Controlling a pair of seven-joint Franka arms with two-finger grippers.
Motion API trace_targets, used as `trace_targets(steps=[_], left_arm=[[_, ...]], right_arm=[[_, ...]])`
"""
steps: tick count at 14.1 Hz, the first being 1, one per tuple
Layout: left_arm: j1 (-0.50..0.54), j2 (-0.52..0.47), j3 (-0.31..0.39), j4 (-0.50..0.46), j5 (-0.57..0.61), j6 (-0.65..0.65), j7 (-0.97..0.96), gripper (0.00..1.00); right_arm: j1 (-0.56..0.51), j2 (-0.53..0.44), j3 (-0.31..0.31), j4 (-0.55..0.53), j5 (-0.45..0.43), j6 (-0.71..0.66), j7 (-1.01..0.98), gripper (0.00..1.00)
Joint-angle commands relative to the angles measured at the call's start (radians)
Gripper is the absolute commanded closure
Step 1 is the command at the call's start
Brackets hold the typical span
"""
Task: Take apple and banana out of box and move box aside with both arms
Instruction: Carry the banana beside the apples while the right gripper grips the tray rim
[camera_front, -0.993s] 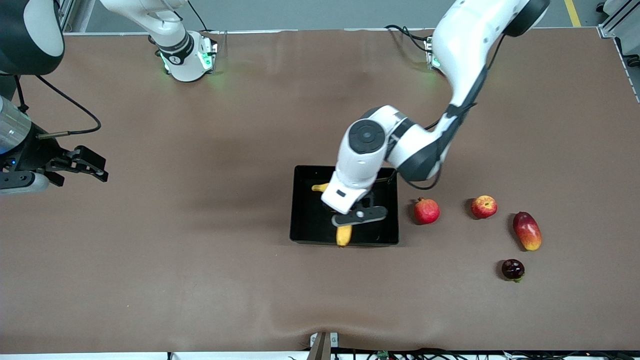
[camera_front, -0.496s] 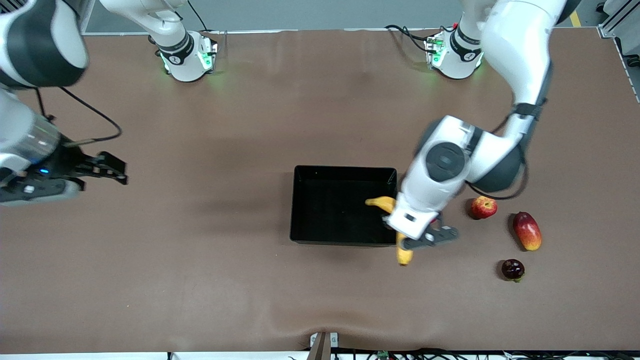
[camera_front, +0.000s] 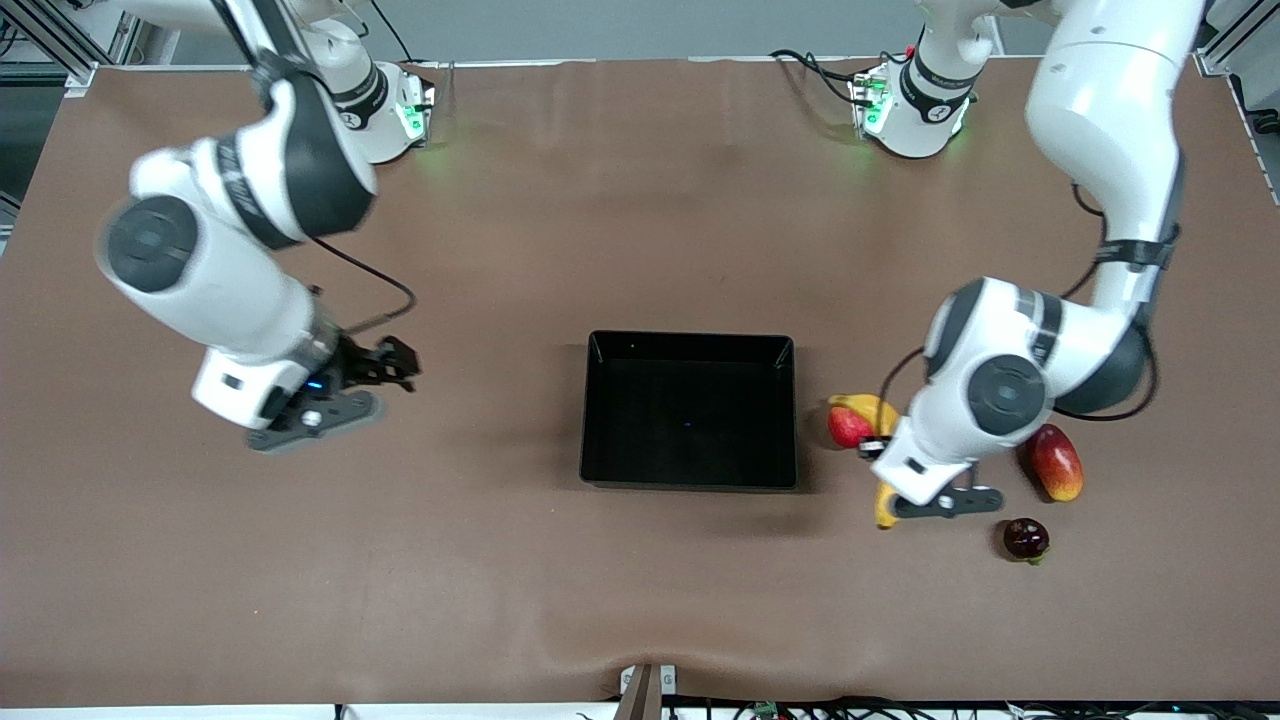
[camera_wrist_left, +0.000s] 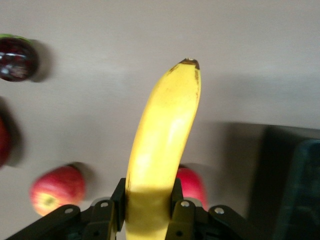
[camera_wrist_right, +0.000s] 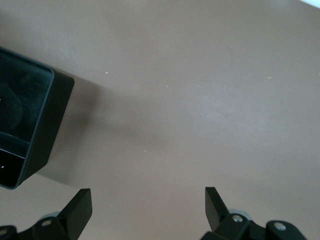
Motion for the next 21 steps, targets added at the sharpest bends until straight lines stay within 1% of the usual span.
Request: trace_targets(steps=[1,5,7,8,9,10,11,13,15,16,17,18,19,21], left_arm=[[0.077,0.012,-0.01,-0.017,-0.009,0.021,0.132,1.0],[0.137,0.08,-0.007,-0.017,-0.003,0.139,0.224,1.0],[0.142,0.113,-0.005,-0.017,-0.002,0.197,0.24,1.0],[0.138,0.129,-0.002,-0.016,0.0,0.233,0.241,1.0],[0.138,0.147,0.0,-0.014,0.014,0.263,0.241,1.0],[0.138,0.161,0.0,-0.014,0.034,0.293,0.241,1.0],[0.138,0.172,0.0,-0.014,0.044,0.314,0.241,1.0],[0.14,0.19,0.0,-0.017,0.044,0.324,0.241,1.0],[0.14,0.204,0.0,-0.02,0.044,0.324,0.241,1.0],[0.142,0.209,0.001,-0.022,0.044,0.324,0.241,1.0],[0.142,0.215,0.001,-0.022,0.043,0.324,0.241,0.93],[0.143,0.215,0.001,-0.022,0.043,0.324,0.241,0.57],[0.146,0.215,0.001,-0.022,0.043,0.324,0.241,0.01],[0.148,0.2,0.001,-0.02,0.044,0.311,0.24,0.0]], right_arm=[[0.036,0.057,-0.011,0.016,0.002,0.018,-0.004,0.0],[0.084,0.12,-0.011,0.018,-0.011,0.024,0.002,0.0],[0.107,0.134,-0.009,0.018,-0.006,0.03,0.005,0.0],[0.121,0.16,-0.011,0.018,0.005,0.047,0.009,0.0],[0.132,0.189,-0.009,0.018,0.006,0.091,0.012,0.0],[0.136,0.207,-0.009,0.018,0.023,0.131,0.015,0.0],[0.15,0.218,-0.008,0.013,0.058,0.136,0.034,0.0],[0.17,0.234,-0.008,0.007,0.103,0.138,0.115,0.0],[0.228,0.237,-0.008,-0.003,0.103,0.138,0.288,0.0],[0.247,0.237,-0.008,-0.014,0.103,0.145,0.337,0.0],[0.266,0.24,-0.008,-0.017,0.103,0.156,0.354,0.0],[0.271,0.249,-0.009,-0.022,0.103,0.171,0.354,0.0],[0.274,0.26,-0.008,-0.031,0.104,0.196,0.354,0.0],[0.294,0.296,-0.008,-0.037,0.104,0.303,0.4,0.0]])
